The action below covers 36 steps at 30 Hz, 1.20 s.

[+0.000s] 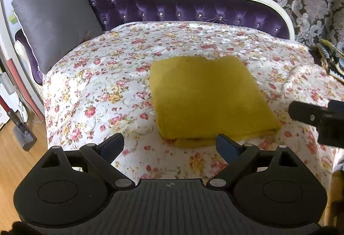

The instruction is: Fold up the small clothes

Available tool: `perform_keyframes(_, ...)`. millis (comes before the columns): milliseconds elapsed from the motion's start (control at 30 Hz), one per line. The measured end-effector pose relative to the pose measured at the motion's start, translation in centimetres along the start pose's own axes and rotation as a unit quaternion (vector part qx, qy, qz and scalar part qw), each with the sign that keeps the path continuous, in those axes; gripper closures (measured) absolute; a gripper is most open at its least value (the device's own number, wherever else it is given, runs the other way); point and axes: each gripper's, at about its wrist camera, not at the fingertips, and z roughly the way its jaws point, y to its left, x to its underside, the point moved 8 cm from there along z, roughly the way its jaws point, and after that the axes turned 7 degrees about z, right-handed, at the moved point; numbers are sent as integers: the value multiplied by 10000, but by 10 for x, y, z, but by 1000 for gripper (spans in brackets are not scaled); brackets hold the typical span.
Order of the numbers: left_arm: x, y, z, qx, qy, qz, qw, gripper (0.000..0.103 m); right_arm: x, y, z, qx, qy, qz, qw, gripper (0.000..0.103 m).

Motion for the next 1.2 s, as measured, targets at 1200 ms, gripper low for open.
perform_keyframes(1200, 8, 13, -6, -54, 175, -255, 9995, 10, 15, 12, 15, -155, 521, -252, 9982, 1)
